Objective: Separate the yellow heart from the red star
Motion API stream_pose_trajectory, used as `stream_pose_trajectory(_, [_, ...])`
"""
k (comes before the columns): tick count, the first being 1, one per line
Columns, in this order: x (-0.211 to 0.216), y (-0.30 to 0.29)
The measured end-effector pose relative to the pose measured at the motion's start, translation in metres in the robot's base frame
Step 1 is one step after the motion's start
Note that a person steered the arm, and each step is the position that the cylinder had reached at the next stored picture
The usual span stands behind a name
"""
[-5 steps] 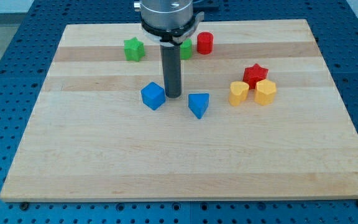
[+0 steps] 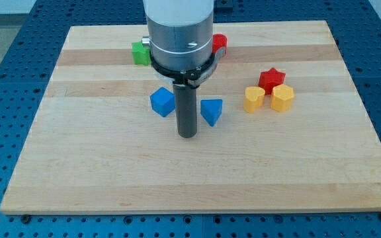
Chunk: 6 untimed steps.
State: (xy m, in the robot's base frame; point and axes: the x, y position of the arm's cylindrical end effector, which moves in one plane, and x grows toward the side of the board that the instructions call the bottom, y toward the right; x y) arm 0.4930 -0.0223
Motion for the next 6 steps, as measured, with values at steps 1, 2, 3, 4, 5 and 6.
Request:
stream_pose_trajectory(1, [-0.002,0.01])
stream_pose_trajectory(2, [-0.01,0.028])
stream_pose_trajectory(3, [-0.018,0.045])
stream_pose_trajectory(4, [-0.018,0.047])
stream_pose_trajectory(5, [-0.016,0.047])
stream_pose_trajectory(6, [-0.016,0.047])
